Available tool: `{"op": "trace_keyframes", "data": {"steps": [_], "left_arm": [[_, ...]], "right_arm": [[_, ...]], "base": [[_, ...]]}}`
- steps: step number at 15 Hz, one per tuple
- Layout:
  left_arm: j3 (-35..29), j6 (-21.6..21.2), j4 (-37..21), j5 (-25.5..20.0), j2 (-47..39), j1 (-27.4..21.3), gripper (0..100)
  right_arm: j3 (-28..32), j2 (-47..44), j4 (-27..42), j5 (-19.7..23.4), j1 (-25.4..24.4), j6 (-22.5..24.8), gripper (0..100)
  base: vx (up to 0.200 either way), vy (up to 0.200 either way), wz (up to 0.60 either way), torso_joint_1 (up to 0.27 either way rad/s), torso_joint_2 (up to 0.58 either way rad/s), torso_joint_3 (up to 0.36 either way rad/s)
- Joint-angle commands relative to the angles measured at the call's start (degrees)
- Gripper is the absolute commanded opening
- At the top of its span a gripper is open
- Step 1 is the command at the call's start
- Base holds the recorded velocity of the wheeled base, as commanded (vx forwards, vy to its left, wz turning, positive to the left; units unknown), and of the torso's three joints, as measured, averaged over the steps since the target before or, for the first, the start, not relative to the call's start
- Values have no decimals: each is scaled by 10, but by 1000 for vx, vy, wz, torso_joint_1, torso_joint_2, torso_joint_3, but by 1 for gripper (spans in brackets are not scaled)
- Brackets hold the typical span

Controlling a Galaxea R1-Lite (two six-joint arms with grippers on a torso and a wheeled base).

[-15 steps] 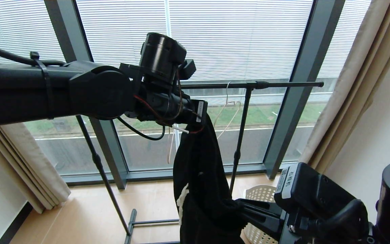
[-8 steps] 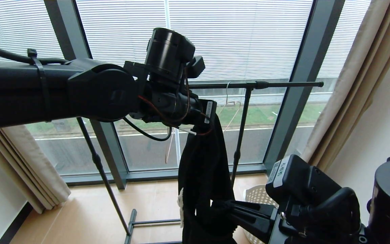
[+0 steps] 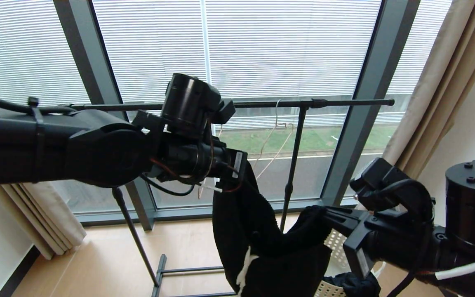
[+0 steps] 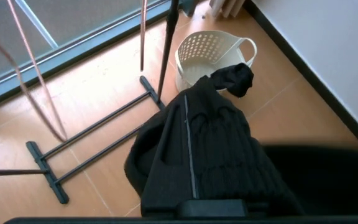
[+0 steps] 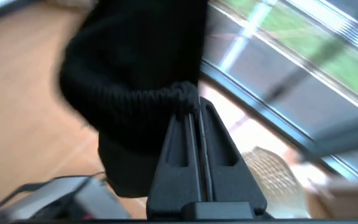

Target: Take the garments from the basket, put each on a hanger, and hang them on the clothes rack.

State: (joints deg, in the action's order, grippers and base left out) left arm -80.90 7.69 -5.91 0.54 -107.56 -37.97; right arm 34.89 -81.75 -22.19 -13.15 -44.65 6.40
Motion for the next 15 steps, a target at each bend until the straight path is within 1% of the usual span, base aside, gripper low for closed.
{"op": "trace_keyframes", "data": {"steps": [1, 2, 3, 4, 6, 7, 9, 10, 11, 12, 13, 15], "left_arm": [[89, -18, 22, 1, 79, 12, 0], [158, -19, 27, 0, 122, 13, 0], [212, -19, 42, 0, 158, 13, 0], [277, -18, 78, -1, 204, 12, 0], [369, -17, 126, -2, 261, 3, 0], [394, -16, 142, -4, 271, -3, 0], [418, -16, 174, -7, 270, -13, 0], [420, -16, 179, -7, 268, -19, 0], [425, -16, 182, -7, 257, -42, 0], [425, -15, 183, -7, 250, -54, 0], [426, -15, 183, -6, 234, -75, 0], [426, -7, 205, -6, 219, -94, 0]], "right_arm": [[8, 5, 0, 0, 55, 12, 0], [39, -17, 0, -1, 78, 16, 0], [72, -35, 0, -7, 95, 19, 0], [126, -61, 0, -20, 110, 27, 0], [218, -111, 7, -29, 131, 32, 0], [261, -134, 17, -33, 134, 32, 0], [339, -183, 39, -35, 134, 32, 0], [361, -199, 42, -34, 134, 32, 0], [414, -243, 44, -35, 133, 33, 0], [438, -264, 43, -35, 133, 35, 0], [479, -300, 43, -39, 133, 40, 0], [530, -334, 44, -47, 132, 39, 0]], "base": [[0, 0, 0, 0, 0, 0], [0, 0, 0, 0, 0, 0], [0, 0, 0, 0, 0, 0], [0, 0, 0, 0, 0, 0], [0, 0, 0, 0, 0, 0], [0, 0, 0, 0, 0, 0], [0, 0, 0, 0, 0, 0], [0, 0, 0, 0, 0, 0], [0, 0, 0, 0, 0, 0], [0, 0, 0, 0, 0, 0], [0, 0, 0, 0, 0, 0], [0, 0, 0, 0, 0, 0]]}}
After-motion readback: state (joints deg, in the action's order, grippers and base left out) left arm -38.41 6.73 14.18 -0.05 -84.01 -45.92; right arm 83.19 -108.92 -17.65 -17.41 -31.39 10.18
